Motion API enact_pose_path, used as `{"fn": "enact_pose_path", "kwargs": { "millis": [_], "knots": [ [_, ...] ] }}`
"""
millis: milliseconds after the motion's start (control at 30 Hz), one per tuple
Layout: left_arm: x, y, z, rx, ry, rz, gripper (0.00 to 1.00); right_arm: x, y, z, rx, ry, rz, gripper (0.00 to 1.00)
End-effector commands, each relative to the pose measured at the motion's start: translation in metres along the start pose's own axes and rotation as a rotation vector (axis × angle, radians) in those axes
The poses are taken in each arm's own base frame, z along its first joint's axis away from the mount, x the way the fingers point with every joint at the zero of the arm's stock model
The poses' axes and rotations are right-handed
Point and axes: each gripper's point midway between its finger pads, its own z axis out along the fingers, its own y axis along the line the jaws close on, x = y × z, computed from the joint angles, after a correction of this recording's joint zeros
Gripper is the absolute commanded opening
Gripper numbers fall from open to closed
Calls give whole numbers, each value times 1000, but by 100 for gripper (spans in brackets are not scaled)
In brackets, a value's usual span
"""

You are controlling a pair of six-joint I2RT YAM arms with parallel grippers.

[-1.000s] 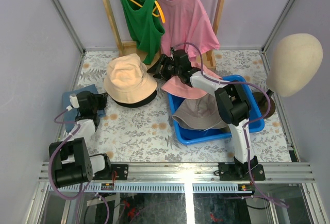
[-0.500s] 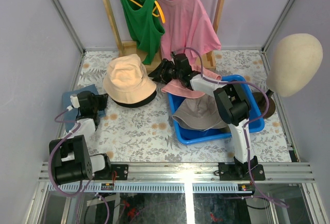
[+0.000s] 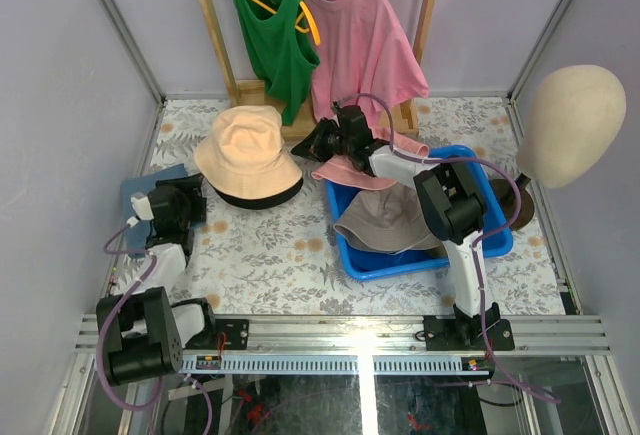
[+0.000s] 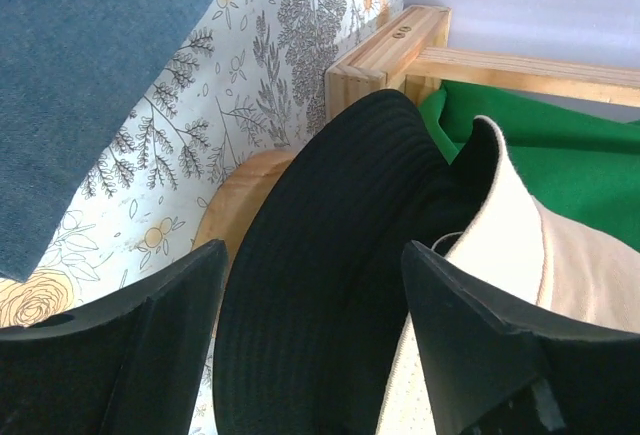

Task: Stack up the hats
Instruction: Stack the hat on the hat.

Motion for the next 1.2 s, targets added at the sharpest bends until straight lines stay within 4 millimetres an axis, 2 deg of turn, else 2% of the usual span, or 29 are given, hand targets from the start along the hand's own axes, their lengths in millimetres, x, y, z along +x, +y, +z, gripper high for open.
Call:
{"fn": "enact_pose_path", "kwargs": {
  "millis": [0,100,267,333,400,500,567,700,733,967,1167],
  "knots": [
    [-5,-14,2,75,-20,-45,71,-9,14,-9,-41,-16,-7,11],
    [-3,-13,3,61,-10,-43,68,-11,15,-10,-44,-20,-9,9],
    [-14,9,-6,-77,-69,-35,41,-15,19,-10,-48,-22,-22,9],
    [-20,13,-13,-99,-107,-42,39,-15,19,-10,-49,-22,-24,10],
    [-25,9,-19,-56,-136,-59,43,-15,20,-9,-50,-21,-26,11],
    [-29,-7,-25,68,-160,-86,58,-16,20,-10,-48,-22,-29,13],
    [-27,-16,-24,129,-145,-88,67,-16,20,-10,-49,-23,-31,15],
    [-14,-33,-17,221,-69,-78,75,-16,22,-11,-51,-25,-37,19],
    [-12,-37,-15,232,-57,-77,80,-17,23,-12,-51,-26,-39,20],
    [-11,-61,-15,334,-48,-66,81,-18,26,-13,-52,-28,-51,23],
    [-15,-56,-19,348,-71,-84,81,-18,26,-12,-50,-29,-56,24]
  ]
}}
